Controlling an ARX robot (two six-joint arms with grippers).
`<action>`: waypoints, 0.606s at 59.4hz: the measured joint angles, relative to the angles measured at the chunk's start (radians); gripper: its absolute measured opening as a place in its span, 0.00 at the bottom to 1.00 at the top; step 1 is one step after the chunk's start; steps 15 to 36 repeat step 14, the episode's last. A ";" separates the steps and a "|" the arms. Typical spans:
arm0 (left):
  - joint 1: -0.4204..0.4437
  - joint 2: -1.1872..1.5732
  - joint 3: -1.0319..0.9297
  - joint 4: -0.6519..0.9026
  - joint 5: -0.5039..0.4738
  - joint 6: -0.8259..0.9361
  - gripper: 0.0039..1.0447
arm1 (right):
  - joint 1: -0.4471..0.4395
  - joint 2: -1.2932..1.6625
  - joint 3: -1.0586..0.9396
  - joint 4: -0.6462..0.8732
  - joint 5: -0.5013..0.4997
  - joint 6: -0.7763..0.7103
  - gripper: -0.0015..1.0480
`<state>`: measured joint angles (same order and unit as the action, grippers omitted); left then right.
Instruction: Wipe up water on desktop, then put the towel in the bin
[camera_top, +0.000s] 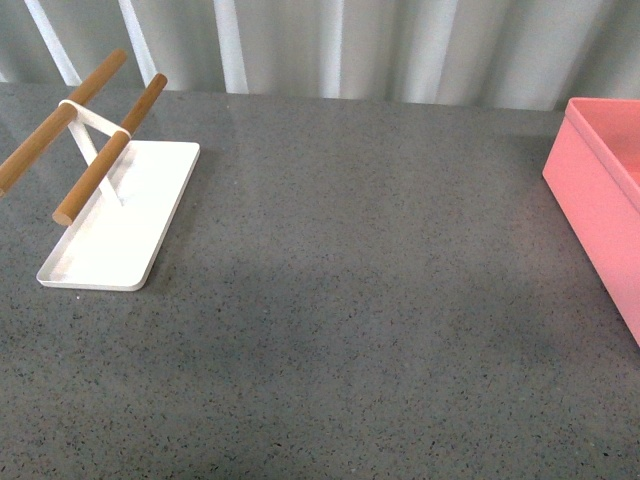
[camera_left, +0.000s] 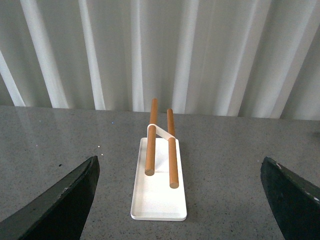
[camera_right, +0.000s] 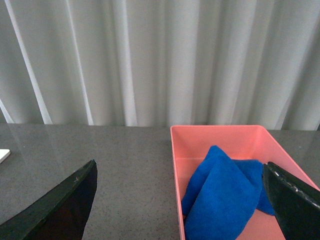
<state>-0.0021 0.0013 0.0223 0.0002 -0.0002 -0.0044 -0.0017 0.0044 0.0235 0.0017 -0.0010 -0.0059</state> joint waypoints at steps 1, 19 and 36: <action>0.000 0.000 0.000 0.000 0.000 0.000 0.94 | 0.000 0.000 0.000 0.000 0.000 0.000 0.93; 0.000 0.000 0.000 0.000 0.000 0.000 0.94 | 0.000 0.000 0.000 0.000 0.000 0.000 0.93; 0.000 0.000 0.000 0.000 0.000 0.000 0.94 | 0.000 0.000 0.000 0.000 0.000 0.000 0.93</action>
